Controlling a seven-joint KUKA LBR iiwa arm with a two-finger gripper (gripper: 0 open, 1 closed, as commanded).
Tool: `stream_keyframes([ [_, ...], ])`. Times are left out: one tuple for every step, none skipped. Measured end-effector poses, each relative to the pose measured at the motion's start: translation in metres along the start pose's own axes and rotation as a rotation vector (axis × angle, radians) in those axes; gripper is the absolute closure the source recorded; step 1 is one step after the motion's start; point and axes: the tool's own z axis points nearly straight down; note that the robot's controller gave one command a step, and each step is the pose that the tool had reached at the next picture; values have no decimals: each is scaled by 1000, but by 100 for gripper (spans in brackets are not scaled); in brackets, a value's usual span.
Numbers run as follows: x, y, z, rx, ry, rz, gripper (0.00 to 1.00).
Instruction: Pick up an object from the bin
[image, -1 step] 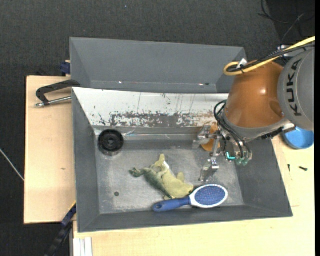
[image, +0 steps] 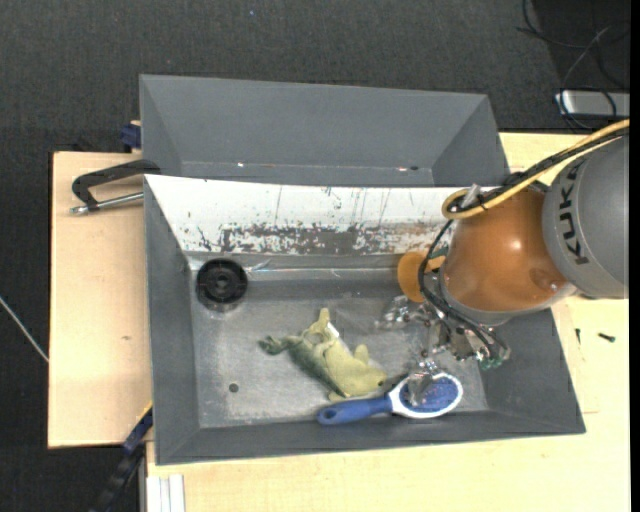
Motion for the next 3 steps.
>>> stream_keyframes([
  [5, 0, 0, -5, 27, -1, 100],
  [-1, 16, -124, -1, 6, -102, 100],
  [8, -83, -125, -2, 14, -303, 100],
])
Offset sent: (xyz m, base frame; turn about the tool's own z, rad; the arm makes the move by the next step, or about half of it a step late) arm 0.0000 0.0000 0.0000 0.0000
